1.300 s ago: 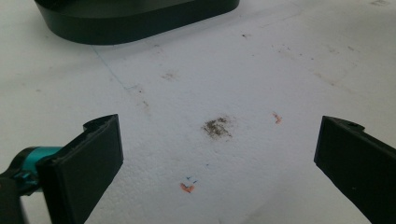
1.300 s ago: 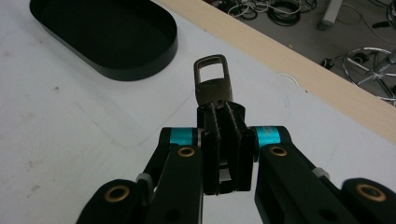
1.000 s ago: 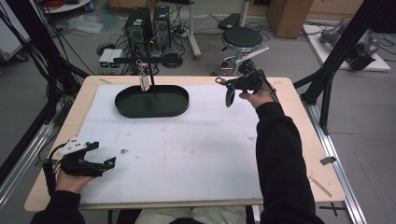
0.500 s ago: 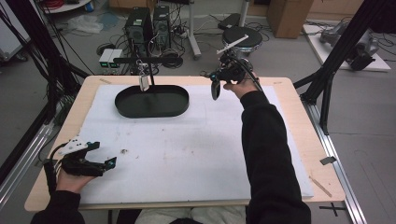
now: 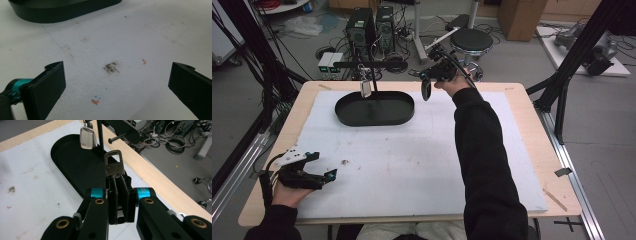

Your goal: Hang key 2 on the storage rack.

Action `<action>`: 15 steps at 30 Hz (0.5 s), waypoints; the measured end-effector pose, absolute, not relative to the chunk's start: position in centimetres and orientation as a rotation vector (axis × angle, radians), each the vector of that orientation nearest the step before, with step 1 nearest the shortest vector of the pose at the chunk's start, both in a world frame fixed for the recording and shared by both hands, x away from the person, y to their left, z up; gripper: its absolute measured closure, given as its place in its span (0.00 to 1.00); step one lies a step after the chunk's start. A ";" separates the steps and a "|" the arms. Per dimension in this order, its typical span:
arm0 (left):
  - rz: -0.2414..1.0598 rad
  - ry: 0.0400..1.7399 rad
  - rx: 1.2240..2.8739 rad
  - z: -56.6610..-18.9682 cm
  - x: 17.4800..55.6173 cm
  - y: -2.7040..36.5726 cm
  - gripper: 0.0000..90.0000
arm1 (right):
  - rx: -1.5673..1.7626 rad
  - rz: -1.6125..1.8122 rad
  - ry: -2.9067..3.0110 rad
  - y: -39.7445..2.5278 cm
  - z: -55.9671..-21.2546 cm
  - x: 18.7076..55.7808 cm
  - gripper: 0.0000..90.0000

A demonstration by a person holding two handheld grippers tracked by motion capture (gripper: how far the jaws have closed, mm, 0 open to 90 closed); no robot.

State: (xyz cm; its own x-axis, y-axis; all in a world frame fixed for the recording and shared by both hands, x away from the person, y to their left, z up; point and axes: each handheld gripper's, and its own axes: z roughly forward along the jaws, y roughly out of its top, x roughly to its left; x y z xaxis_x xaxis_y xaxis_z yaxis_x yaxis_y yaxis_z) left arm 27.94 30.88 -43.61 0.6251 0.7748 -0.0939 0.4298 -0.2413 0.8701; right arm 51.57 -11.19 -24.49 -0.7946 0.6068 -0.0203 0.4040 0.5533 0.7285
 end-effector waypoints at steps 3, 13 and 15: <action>0.441 0.957 1.873 -43.6 28.0 30.8 0.02 | 0.821 1.070 2.536 -10.4 -24.3 51.9 0.95; 0.438 0.947 1.883 -43.7 28.0 30.7 0.02 | 0.838 1.070 2.531 -8.6 -24.3 52.6 0.95; 0.437 0.949 1.883 -43.7 28.0 30.6 0.02 | 0.822 1.070 2.534 -8.3 -24.5 52.8 0.95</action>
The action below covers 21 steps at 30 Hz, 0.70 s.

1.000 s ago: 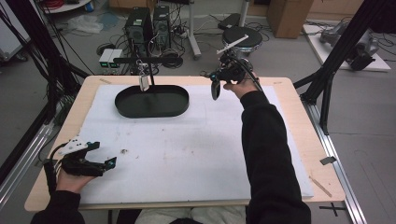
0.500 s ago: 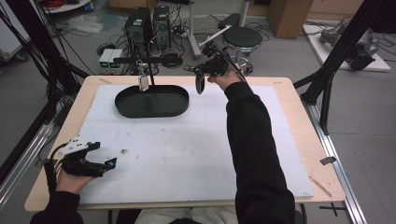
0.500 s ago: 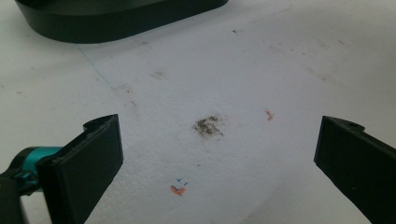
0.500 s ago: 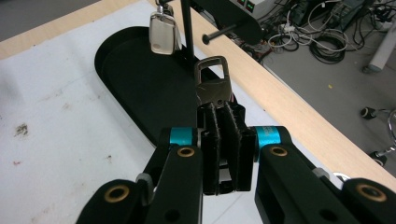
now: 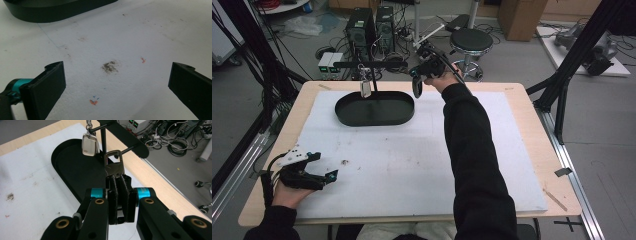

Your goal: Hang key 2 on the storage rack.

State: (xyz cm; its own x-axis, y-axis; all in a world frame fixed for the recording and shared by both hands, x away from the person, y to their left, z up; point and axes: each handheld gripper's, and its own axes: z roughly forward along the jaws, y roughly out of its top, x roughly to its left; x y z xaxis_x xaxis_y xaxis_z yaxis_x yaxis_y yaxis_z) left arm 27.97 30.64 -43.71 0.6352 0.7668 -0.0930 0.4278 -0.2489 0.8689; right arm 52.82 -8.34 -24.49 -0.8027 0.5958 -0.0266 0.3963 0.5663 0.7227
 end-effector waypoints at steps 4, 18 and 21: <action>0.439 0.943 1.886 -43.7 27.9 30.7 0.02 | 0.842 1.072 2.535 -7.9 -25.0 53.2 0.95; 0.436 0.944 1.886 -43.8 28.1 30.7 0.02 | 0.871 1.038 2.509 -6.9 -26.6 54.6 0.95; 0.437 0.944 1.887 -43.8 28.1 30.7 0.02 | 0.857 1.015 2.496 -6.5 -27.1 54.5 0.95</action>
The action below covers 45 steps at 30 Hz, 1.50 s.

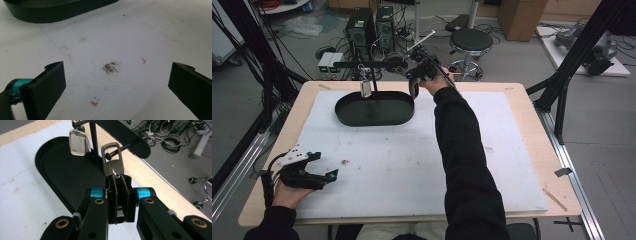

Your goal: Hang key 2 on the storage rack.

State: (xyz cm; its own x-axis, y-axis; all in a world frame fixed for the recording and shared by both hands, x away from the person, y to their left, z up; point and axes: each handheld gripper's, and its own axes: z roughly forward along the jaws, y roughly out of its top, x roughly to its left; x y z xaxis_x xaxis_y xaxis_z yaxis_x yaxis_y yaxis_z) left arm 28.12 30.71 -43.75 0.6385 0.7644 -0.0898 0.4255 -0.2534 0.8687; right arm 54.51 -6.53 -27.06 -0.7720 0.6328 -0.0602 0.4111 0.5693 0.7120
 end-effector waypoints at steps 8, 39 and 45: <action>0.438 0.946 1.885 -43.8 28.1 30.7 0.02 | 0.878 0.975 2.443 -5.9 -28.2 54.7 0.94; 0.435 0.935 1.887 -43.7 28.2 30.5 0.02 | 1.096 1.069 2.400 -6.8 -28.7 55.3 0.44; 0.435 0.937 1.883 -43.7 28.2 30.4 0.02 | 1.084 1.112 2.382 -7.9 -28.3 54.7 0.17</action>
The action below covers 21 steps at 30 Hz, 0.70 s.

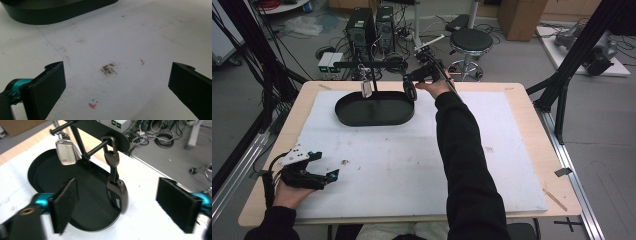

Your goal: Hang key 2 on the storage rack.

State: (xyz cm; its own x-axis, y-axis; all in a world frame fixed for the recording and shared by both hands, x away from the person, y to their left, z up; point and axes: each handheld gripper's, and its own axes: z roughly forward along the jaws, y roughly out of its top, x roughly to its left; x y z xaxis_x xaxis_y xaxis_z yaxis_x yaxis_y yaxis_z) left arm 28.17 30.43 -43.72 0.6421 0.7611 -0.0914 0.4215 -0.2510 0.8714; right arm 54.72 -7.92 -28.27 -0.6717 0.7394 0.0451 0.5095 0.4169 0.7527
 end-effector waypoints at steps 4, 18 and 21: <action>0.433 0.933 1.886 -43.7 28.2 30.3 0.02 | 1.062 1.092 2.393 -9.1 -29.0 54.2 0.01; 0.434 0.931 1.888 -43.6 28.2 30.1 0.02 | 1.049 1.177 2.367 -12.4 -30.2 52.0 0.01; 0.434 0.931 1.887 -43.6 28.2 30.1 0.02 | 1.041 1.131 2.372 -12.7 -30.1 51.5 0.01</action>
